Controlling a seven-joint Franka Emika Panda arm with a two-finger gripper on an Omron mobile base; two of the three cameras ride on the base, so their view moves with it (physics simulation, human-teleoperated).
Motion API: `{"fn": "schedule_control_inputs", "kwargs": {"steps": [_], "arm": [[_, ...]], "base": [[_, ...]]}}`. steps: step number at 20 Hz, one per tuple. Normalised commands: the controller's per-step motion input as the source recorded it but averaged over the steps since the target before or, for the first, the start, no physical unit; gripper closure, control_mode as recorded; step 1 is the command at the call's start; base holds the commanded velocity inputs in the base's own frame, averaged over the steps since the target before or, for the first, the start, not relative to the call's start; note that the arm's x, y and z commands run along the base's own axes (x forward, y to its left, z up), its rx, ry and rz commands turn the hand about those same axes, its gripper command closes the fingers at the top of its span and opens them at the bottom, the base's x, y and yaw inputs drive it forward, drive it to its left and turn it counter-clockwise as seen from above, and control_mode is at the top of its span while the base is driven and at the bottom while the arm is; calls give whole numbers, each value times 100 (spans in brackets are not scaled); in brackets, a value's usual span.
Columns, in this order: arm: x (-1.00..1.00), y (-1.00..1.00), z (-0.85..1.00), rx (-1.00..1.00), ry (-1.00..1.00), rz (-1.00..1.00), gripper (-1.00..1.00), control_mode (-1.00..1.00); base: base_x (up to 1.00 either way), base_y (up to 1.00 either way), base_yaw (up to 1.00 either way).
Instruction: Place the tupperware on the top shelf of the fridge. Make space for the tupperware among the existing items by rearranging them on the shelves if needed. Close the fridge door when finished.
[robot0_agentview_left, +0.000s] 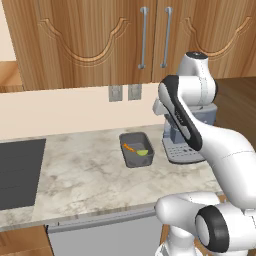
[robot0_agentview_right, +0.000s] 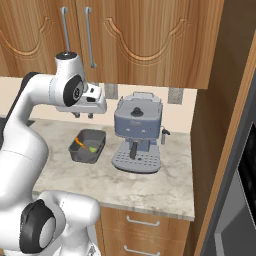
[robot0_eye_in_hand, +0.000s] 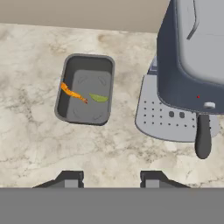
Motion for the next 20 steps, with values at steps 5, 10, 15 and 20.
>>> {"fn": "schedule_control_inputs", "kwargs": {"steps": [5,10,15,20], "arm": [[0,0,0,0,0,0,-100,-100],[0,0,0,0,0,0,-100,-100],[-1,9,-32,-2,-1,-5,-100,-100],[-32,16,-38,0,0,-30,-100,-100]], "base": [[0,0,0],[0,0,0],[0,0,0],[0,0,0]]}}
